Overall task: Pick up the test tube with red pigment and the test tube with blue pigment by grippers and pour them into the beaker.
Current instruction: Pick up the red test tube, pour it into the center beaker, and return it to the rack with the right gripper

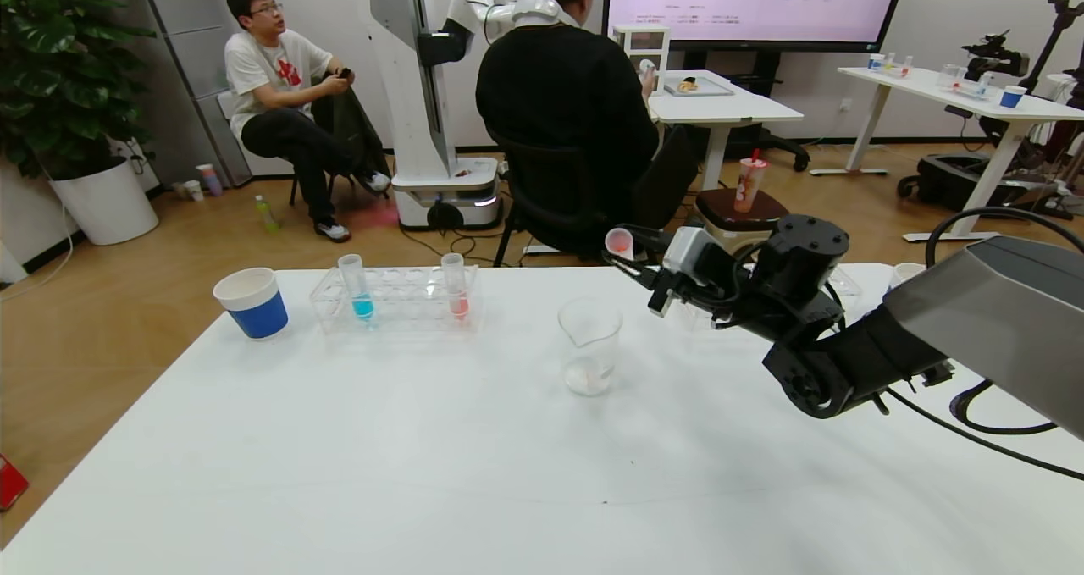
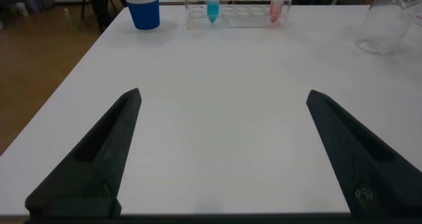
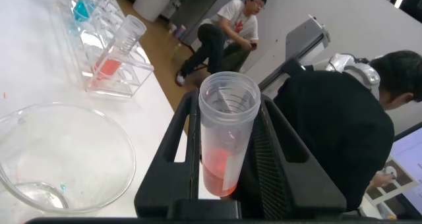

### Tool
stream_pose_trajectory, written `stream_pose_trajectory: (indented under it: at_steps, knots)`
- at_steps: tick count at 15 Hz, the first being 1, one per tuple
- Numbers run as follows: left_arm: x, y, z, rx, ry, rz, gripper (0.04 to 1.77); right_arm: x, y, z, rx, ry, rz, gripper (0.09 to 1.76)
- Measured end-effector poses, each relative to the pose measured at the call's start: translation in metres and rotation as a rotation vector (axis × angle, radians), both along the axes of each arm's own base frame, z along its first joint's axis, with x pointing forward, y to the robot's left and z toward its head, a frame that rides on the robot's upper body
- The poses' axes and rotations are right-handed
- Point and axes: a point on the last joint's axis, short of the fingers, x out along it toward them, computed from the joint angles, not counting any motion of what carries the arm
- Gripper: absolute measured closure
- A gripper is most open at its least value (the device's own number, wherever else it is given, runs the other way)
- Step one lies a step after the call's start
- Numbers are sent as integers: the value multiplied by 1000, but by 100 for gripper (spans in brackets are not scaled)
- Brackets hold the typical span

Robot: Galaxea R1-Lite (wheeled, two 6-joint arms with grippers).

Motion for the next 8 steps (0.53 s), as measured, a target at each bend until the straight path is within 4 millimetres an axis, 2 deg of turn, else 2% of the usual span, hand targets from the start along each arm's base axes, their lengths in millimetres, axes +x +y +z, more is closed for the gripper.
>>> stream_pose_trajectory:
  at_steps: [4, 8]
  knots:
    - [0, 0, 0, 0, 0, 0, 6, 6, -4, -9, -79, -116, 57, 133]
    - [0, 0, 0, 0, 0, 0, 6, 9, 2, -19, -137, -219, 73, 133]
